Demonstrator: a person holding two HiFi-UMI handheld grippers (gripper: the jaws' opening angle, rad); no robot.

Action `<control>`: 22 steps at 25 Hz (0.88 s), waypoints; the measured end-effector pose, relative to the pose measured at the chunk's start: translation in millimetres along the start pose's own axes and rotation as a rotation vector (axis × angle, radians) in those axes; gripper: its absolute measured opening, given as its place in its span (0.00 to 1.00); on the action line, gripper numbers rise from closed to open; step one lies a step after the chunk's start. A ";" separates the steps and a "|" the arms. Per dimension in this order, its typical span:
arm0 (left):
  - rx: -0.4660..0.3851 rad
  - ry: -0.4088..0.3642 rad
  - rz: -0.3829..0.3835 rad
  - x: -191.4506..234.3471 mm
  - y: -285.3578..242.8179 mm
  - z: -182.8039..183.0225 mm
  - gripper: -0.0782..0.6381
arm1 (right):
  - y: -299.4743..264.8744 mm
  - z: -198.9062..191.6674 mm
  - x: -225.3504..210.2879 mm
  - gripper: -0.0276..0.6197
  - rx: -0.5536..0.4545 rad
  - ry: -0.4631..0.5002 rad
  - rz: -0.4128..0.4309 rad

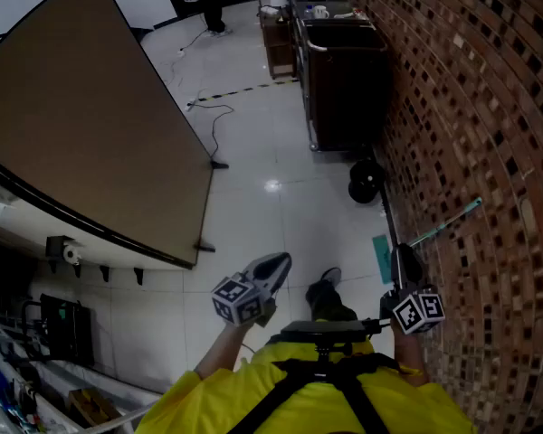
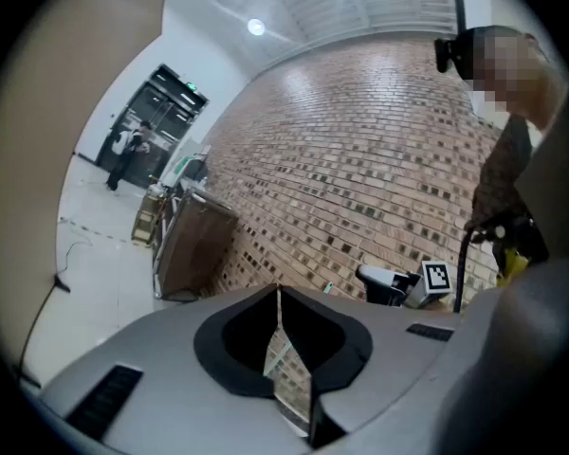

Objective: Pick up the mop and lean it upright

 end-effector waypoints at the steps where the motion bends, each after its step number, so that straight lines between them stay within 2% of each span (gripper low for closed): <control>1: 0.006 -0.053 0.009 11.5 -16.1 10.4 0.11 | -21.0 4.0 -5.0 0.14 -0.010 0.010 0.002; 3: 0.023 -0.130 0.028 38.2 -49.5 33.2 0.11 | -64.5 12.0 -16.4 0.14 -0.032 0.020 -0.001; 4: 0.032 -0.143 0.033 53.7 -67.0 46.1 0.11 | -87.8 16.3 -23.5 0.14 -0.041 0.017 -0.008; 8: 0.025 -0.113 -0.031 101.0 -124.2 94.9 0.11 | -167.3 37.8 -45.8 0.14 -0.047 0.022 -0.052; 11: 0.063 -0.152 -0.069 129.5 -170.2 131.3 0.11 | -210.7 58.8 -55.7 0.14 -0.078 0.014 -0.097; 13: 0.090 -0.145 -0.097 148.1 -209.4 144.1 0.11 | -230.1 64.7 -74.8 0.14 -0.080 -0.016 -0.153; 15: 0.137 -0.130 -0.168 158.3 -251.2 142.0 0.11 | -224.1 63.2 -98.7 0.14 -0.078 -0.055 -0.255; 18: 0.268 -0.162 -0.359 157.3 -332.6 130.2 0.11 | -184.3 62.5 -135.0 0.14 -0.115 -0.075 -0.478; 22: 0.415 -0.212 -0.593 125.1 -437.7 116.3 0.12 | -130.6 64.3 -172.8 0.14 -0.186 -0.134 -0.749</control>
Point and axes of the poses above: the fingertips, and each gripper's own axes: y backward along the fingers, x to its left, z out of its top, the point moved 6 cm from there along y, backward along the fingers, and after that the axes turned 9 degrees about -z, right-handed, at the moved point
